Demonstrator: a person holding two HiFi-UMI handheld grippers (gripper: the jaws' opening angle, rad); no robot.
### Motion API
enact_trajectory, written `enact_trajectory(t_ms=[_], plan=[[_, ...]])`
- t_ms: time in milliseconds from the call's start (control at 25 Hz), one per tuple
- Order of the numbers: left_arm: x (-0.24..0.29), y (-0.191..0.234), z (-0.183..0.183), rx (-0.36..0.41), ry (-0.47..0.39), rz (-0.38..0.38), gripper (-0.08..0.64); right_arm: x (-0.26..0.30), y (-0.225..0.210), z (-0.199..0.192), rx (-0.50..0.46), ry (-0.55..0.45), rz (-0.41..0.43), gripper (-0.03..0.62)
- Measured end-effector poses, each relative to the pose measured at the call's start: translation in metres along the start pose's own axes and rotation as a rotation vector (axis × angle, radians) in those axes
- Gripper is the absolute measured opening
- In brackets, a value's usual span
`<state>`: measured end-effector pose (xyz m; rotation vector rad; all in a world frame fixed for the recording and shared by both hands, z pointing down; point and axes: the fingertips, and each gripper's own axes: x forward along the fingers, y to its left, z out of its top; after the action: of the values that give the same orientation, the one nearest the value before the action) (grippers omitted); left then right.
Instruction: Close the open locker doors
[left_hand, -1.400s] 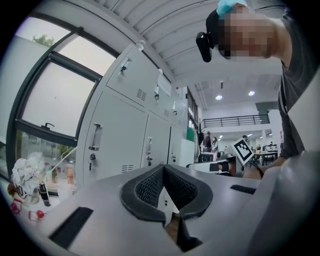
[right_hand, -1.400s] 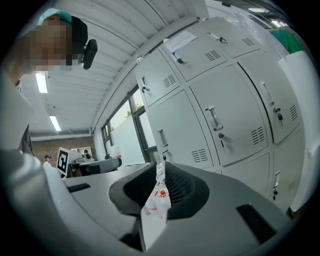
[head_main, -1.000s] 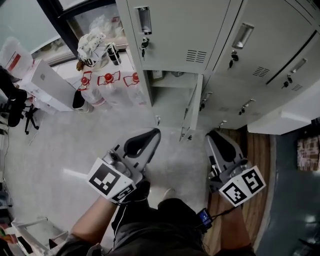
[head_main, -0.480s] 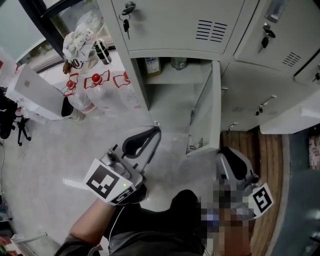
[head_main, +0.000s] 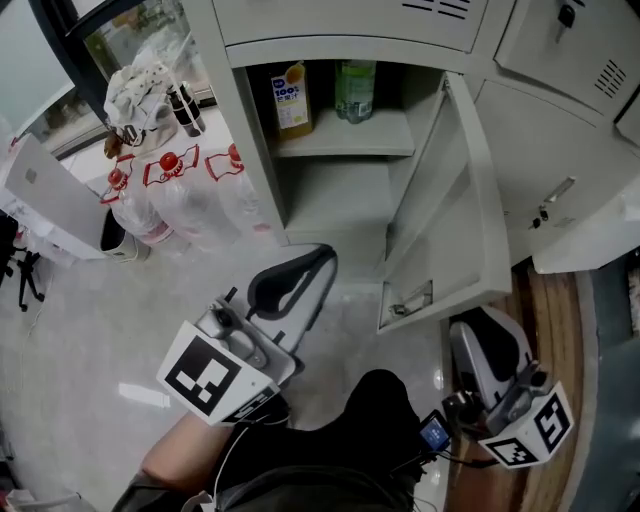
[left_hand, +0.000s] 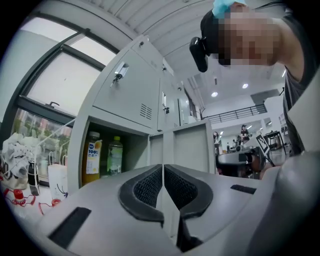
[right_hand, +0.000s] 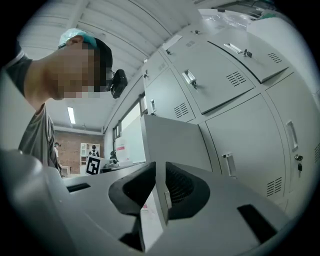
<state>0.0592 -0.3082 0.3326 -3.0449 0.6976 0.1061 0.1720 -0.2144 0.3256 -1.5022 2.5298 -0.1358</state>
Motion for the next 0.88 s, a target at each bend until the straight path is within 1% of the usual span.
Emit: enact_trajectory(t_ms=[120, 280, 520, 680, 880], plan=[[0.001, -0.01, -0.01, 0.009, -0.025, -0.014, 0.011, 0.001, 0.003, -0.006, -0.02, -0.024, 0.022, 0.021], [0.0, -0.024, -0.019, 0.017, -0.05, -0.021, 0.011, 0.001, 0.008, -0.016, -0.034, -0.039, 0.048, 0.048], [-0.006, -0.035, -0.029, 0.044, -0.083, -0.027, 0.011, 0.001, 0.01, -0.033, -0.08, -0.044, 0.05, 0.046], [-0.014, -0.041, -0.035, 0.048, -0.102, -0.028, 0.011, -0.001, 0.01, -0.043, -0.076, -0.05, 0.045, 0.046], [-0.021, -0.041, -0.04, 0.052, -0.117, -0.026, 0.011, 0.001, 0.008, -0.048, -0.102, -0.049, 0.026, 0.046]])
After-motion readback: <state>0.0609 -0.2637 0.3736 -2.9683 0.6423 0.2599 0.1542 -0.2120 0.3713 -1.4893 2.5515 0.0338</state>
